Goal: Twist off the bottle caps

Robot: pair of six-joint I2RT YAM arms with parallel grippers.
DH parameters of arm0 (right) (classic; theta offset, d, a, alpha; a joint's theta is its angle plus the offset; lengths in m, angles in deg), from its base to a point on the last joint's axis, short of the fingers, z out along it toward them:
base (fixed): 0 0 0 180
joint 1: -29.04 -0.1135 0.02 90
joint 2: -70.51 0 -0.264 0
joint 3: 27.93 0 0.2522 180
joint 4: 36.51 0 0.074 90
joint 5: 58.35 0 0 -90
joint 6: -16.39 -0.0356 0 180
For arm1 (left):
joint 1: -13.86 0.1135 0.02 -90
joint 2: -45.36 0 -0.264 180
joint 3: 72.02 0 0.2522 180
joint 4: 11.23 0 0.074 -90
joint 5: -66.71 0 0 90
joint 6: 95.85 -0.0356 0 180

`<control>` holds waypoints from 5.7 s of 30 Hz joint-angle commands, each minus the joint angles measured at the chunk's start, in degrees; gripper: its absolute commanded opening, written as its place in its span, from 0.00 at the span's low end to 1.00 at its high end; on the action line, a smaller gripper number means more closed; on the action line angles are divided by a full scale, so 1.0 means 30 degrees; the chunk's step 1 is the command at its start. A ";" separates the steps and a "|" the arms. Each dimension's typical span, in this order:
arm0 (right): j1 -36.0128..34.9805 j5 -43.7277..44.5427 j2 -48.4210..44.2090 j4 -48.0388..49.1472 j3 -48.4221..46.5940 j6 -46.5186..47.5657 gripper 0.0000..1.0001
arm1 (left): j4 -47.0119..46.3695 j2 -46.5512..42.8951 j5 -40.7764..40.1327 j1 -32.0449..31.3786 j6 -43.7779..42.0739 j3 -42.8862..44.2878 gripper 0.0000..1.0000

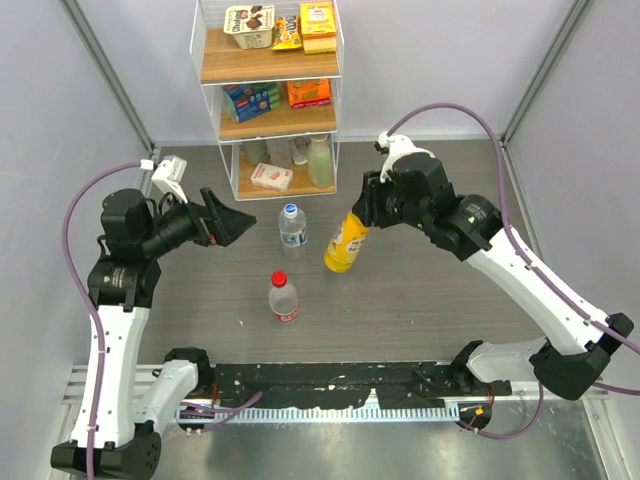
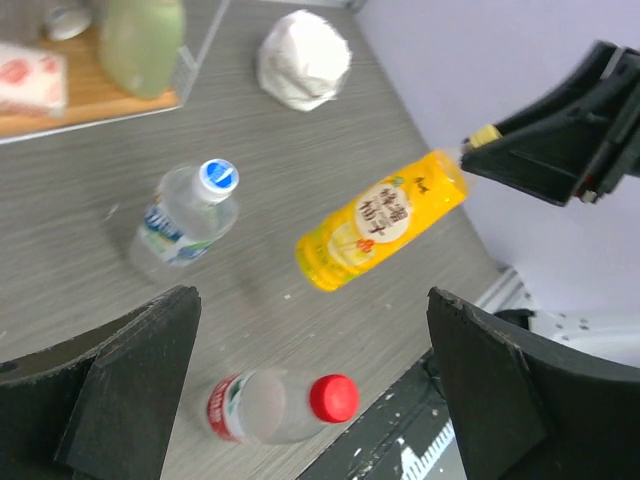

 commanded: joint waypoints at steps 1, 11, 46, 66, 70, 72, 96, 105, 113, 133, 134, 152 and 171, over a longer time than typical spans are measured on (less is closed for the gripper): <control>0.0140 -0.4156 0.0545 -0.1863 -0.3555 0.1032 0.02 | -0.3555 0.0679 0.4800 0.0044 0.1109 0.0793 1.00; 0.1429 -1.2211 0.0724 0.1204 -0.4180 -0.1339 0.02 | -0.5114 0.2525 0.5512 -0.2413 0.1054 0.1643 1.00; 0.5796 -1.6028 0.0256 0.6689 -0.1808 -0.6379 0.02 | -0.2036 0.5926 -0.0964 -1.1206 -0.2434 0.1380 0.76; 0.5884 -1.5677 -0.0477 0.7539 -0.0195 -0.6643 0.02 | -0.2857 0.5633 -0.1375 -1.1763 -0.1731 0.0677 0.46; 0.5884 -1.5706 -0.0565 0.7685 0.0010 -0.6731 0.02 | -0.2857 0.5574 -0.1521 -1.1821 -0.1643 0.0530 0.42; 0.5854 -1.5735 -0.0565 0.7744 0.0069 -0.6761 0.02 | -0.2711 0.5545 -0.1579 -1.1851 -0.1672 0.0472 0.53; 0.5913 -1.5591 -0.0623 0.8213 0.1211 -0.6703 0.04 | -0.2711 0.5486 -0.2193 -1.2173 -0.1468 -0.0613 0.37; 0.6001 -1.5413 -0.0535 0.8650 0.1416 -0.6642 0.65 | -0.2564 0.4462 -0.3600 -1.2203 -0.1497 -0.1081 0.34; 0.5972 -1.3777 -0.0887 0.9093 0.1622 -0.7433 0.92 | -0.2476 0.4021 -0.4447 -1.2290 -0.1175 -0.1726 0.31; 0.4537 -0.8413 0.0547 0.9297 0.1828 -1.0658 0.80 | -0.0426 0.6364 -1.2038 -1.5395 0.0700 0.0500 0.17; 0.4478 -0.8324 0.0751 0.9065 0.1769 -1.0599 0.77 | -0.0396 0.6452 -1.2039 -1.5512 0.0759 0.0559 0.17; 0.4214 -0.7094 0.1075 0.8301 0.1944 -0.9985 0.59 | 0.3089 0.8971 -1.9973 -1.8616 0.1433 0.3283 0.13; 0.3188 -0.4809 0.1780 0.6425 0.1005 -0.9104 0.64 | 0.5580 1.1316 -2.4869 -2.1138 0.1901 0.5598 0.13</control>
